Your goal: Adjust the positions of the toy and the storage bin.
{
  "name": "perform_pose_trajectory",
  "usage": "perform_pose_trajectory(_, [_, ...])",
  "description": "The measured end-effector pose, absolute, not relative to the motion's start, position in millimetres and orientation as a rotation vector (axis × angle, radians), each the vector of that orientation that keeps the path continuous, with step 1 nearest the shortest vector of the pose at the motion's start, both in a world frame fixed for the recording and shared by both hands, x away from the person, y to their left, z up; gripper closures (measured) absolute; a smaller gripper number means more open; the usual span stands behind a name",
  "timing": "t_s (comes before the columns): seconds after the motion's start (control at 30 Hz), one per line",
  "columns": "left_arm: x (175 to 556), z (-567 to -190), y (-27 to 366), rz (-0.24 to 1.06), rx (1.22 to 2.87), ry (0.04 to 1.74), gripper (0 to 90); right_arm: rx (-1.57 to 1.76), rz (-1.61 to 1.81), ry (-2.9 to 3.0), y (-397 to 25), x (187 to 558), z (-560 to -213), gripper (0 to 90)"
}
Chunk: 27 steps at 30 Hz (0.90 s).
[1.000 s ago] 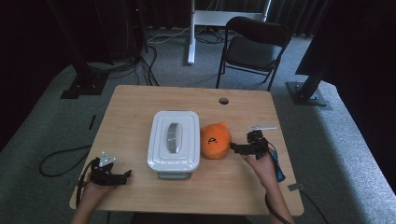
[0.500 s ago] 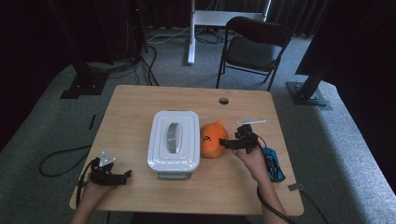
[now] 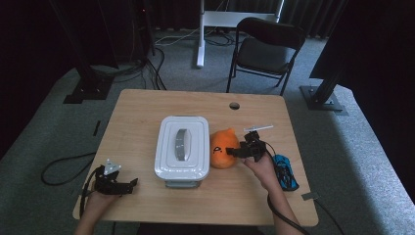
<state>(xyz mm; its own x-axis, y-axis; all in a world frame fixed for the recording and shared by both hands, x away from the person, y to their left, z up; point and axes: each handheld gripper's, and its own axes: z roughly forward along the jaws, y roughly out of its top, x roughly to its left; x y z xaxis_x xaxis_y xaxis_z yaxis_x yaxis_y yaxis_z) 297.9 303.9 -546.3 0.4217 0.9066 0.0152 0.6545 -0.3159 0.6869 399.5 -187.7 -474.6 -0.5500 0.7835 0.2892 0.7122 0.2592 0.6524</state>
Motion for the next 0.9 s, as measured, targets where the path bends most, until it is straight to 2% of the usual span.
perform_pose_trajectory(0.23, [297.9, -546.4, 303.9, 0.541, 2.076, 1.315, 1.7, 1.382, 1.145, 2.427, -184.6, 396.6, -476.7, 52.3])
perform_pose_trajectory(0.43, [297.9, -546.3, 303.9, 0.541, 2.076, 1.315, 1.7, 1.368, 1.155, 2.411, -183.3, 396.4, -474.8, 64.9])
perform_pose_trajectory(0.63, [297.9, -546.3, 303.9, 0.541, 2.075, 1.315, 1.7, 1.375, 1.162, 2.372, -184.7, 398.4, -467.3, 71.5])
perform_pose_trajectory(0.9, [297.9, -546.3, 303.9, 0.541, 2.075, 1.315, 1.7, 1.465, 1.193, 2.245, -204.2, 408.9, -460.1, 71.6])
